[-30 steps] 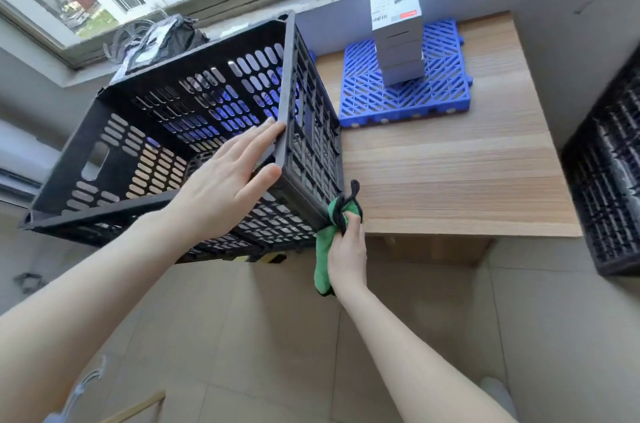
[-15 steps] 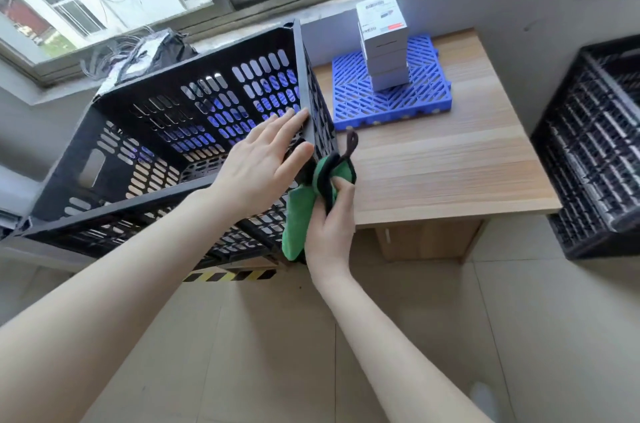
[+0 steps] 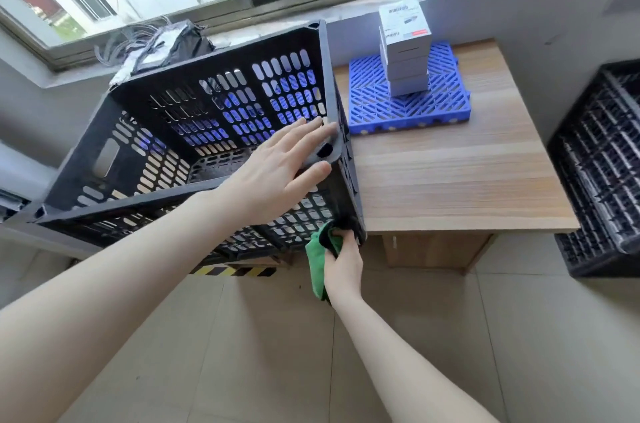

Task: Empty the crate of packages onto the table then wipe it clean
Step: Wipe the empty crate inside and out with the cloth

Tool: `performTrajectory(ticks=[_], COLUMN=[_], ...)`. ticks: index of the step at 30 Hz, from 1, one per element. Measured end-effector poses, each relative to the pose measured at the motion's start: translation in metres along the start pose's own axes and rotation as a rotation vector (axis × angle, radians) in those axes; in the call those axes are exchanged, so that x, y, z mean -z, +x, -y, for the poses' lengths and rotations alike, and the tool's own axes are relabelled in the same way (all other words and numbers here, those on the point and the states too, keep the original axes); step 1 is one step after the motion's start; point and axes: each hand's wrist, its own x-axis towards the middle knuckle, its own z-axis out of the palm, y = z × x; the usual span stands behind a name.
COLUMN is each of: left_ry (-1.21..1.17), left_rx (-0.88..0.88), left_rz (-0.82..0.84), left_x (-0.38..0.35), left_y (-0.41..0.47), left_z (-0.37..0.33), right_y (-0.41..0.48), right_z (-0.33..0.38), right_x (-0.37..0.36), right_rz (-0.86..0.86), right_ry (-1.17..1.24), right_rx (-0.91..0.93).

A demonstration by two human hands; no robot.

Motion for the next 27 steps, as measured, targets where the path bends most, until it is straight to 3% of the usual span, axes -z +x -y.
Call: performTrajectory(ticks=[5,10,13,18,23,27], left_ry=[0.116,0.209,0.263,0.237,0.225,0.232], left_rx=[-0.085,-0.152,-0.245,-0.340,-0.368,-0.375], left_rz=[0.002,0.052,0.080,0.085,0.045,0.023], left_x=[0.007,0.023,0.029,0.024,0.018,0.016], left_y=[-0.049,-0.084,-0.090,-0.088,-0.085,-0.086], left_z=[0.050,0.108,0.132,0.145,0.150,0.151], right_y=[-0.017,-0.055,-0.055,-0.043,-0.041,-0.036], right_z=[0.027,0.081,0.101,0.088,0.086,0.065], right_x=[-0.014,-0.037,-0.060,-0.086,-0.101,-0.109], right_rz=[-0.174,-0.270,-0.331,-0.437,-0.561,-0.534], right_ry=[0.125,0.204,0.121,-0.016,-0.085,-0.137], right_rx=[0.132,0.545,0.654,0.474,0.454,0.248])
